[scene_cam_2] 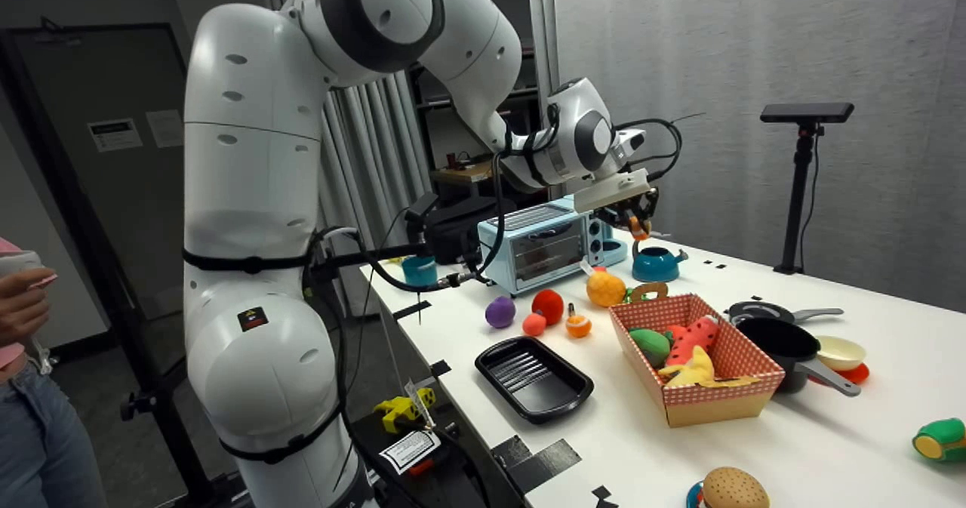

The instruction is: Pick up the piece of orange plush toy and put it in the box

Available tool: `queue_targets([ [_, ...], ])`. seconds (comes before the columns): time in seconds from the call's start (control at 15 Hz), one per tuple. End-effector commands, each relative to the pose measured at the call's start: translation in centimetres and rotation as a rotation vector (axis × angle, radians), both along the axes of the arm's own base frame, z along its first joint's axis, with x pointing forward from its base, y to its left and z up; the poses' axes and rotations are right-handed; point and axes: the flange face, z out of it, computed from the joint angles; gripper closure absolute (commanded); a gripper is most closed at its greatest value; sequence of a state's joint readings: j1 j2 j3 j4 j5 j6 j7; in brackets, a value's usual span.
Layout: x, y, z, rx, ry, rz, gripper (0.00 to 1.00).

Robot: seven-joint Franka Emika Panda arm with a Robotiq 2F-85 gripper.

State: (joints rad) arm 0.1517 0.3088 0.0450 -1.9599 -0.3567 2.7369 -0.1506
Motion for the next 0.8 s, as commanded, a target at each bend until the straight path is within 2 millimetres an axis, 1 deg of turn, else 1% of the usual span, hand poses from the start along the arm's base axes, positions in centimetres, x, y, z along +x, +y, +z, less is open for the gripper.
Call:
queue_targets([
  [0.0, -2.5, -3.7, 1.6, 0.028, -0.051, -0.104, 0.95],
  [0.2, -3.3, -7.1, 2.2, 0.071, -0.081, -0.177, 0.95],
  [0.47, -4.3, -10.9, 1.6, 0.119, -0.101, -0.255, 0.95],
  [0.6, -4.7, -12.1, 1.1, 0.144, -0.108, -0.283, 0.95],
  [0.73, -5.1, -12.9, 0.6, 0.162, -0.112, -0.306, 0.95],
])
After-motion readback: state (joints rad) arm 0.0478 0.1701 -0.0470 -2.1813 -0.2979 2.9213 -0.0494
